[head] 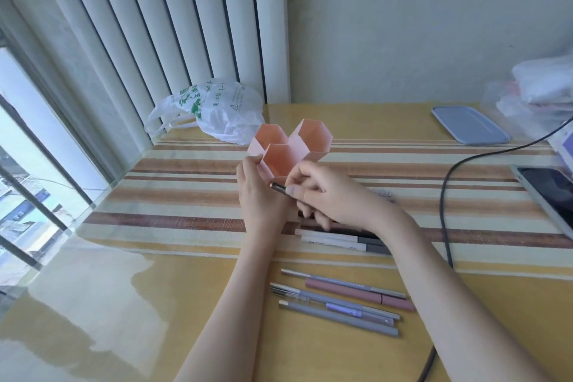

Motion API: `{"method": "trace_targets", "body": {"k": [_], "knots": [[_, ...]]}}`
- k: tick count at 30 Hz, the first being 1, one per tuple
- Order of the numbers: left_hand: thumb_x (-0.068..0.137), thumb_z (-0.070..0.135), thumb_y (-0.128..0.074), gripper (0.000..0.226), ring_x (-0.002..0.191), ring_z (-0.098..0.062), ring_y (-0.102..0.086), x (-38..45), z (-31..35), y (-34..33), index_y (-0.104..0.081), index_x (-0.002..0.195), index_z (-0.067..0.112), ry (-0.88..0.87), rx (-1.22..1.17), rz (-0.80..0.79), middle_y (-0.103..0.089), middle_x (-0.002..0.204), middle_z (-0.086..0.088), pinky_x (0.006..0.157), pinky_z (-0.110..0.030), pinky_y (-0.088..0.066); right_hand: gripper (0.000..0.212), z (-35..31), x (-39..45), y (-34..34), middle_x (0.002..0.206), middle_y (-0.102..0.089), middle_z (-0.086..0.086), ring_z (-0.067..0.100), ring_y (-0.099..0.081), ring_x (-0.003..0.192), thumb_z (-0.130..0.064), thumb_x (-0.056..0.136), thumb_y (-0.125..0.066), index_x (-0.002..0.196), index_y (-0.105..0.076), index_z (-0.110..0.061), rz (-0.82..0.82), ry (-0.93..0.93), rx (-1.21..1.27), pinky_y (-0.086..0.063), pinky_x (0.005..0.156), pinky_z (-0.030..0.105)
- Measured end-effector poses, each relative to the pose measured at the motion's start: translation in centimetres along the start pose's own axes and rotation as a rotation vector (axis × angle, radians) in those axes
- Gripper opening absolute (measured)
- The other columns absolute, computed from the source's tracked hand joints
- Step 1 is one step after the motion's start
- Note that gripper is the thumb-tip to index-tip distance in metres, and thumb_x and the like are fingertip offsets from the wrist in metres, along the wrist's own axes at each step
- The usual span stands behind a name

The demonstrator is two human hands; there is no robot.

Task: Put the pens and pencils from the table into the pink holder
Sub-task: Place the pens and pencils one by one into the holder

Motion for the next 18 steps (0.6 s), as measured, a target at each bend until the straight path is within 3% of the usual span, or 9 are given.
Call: {"method": "trace_targets", "body": {"k": [3, 7, 10, 13, 15, 18], "knots": [[0.069, 0.007, -0.069, 0.049, 0.089, -0.003, -0.034, 0.2, -0.1, 0.0, -0.045, 0.112, 0.011, 0.042, -0.027, 0.023, -0.045, 0.106, 0.001, 0.068, -0.018, -0.024, 0.013, 0.0, 0.6, 1.1, 0.075, -0.051, -0.002, 0.002, -0.043, 0.053, -0.024, 0.103, -0.038, 0.107, -0.049, -0.021, 0.191, 0.039, -0.054, -0.034, 0.057, 0.023], [0.069, 0.006, -0.068, 0.051, 0.095, -0.008, -0.038, 0.3, -0.1, 0.1, -0.045, 0.113, 0.012, 0.045, -0.033, 0.03, -0.044, 0.107, 0.002, 0.071, -0.016, -0.024, 0.041, 0.0, 0.8, 0.7, 0.115, -0.043, -0.002, 0.007, -0.043, 0.08, -0.018, 0.101, -0.033, 0.142, -0.035, -0.018, 0.129, -0.032, -0.132, -0.032, 0.064, 0.016], [0.068, 0.004, -0.068, 0.053, 0.102, -0.012, -0.04, 0.2, 0.0, 0.0, -0.046, 0.116, 0.013, 0.031, -0.012, 0.026, -0.043, 0.108, 0.004, 0.074, -0.017, -0.025, 0.055, 0.3, 0.9, 0.4, 0.138, -0.029, -0.001, 0.011, -0.041, 0.094, -0.012, 0.099, -0.035, 0.152, -0.019, -0.017, 0.094, -0.063, -0.207, -0.034, 0.067, 0.015], [0.067, 0.005, -0.069, 0.056, 0.106, -0.012, -0.04, 0.1, 0.2, -0.3, -0.046, 0.118, 0.013, 0.007, 0.006, 0.01, -0.043, 0.109, 0.004, 0.078, -0.021, -0.028, 0.054, 0.1, 0.8, 0.7, 0.137, -0.038, 0.003, 0.018, -0.053, 0.101, -0.006, 0.099, -0.038, 0.15, -0.027, -0.018, 0.14, -0.03, -0.299, -0.039, 0.073, 0.014], [0.067, 0.007, -0.07, 0.057, 0.107, -0.014, -0.041, 0.0, 0.4, -0.4, -0.046, 0.118, 0.012, -0.016, 0.017, -0.005, -0.043, 0.109, 0.004, 0.081, -0.026, -0.031, 0.048, -0.4, 0.3, 1.4, 0.119, -0.055, 0.002, 0.019, -0.065, 0.083, -0.011, 0.099, -0.043, 0.145, -0.038, -0.024, 0.216, -0.019, -0.311, -0.048, 0.07, 0.014], [0.067, 0.008, -0.071, 0.059, 0.111, -0.021, -0.043, -0.1, 0.7, -0.6, -0.046, 0.12, 0.011, -0.04, 0.042, -0.027, -0.044, 0.112, 0.003, 0.082, -0.029, -0.033, 0.044, -0.9, -0.3, 2.4, 0.119, -0.066, -0.001, 0.026, -0.066, 0.078, -0.024, 0.094, -0.057, 0.137, -0.05, -0.03, 0.34, -0.017, -0.478, -0.054, 0.082, 0.032]]}}
Point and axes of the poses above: each hand's wrist, its own x-axis towards the middle knuckle, its own y-axis out of the back of the hand, z = x × y, the point moved 7 cm from there along x, towards the middle knuckle
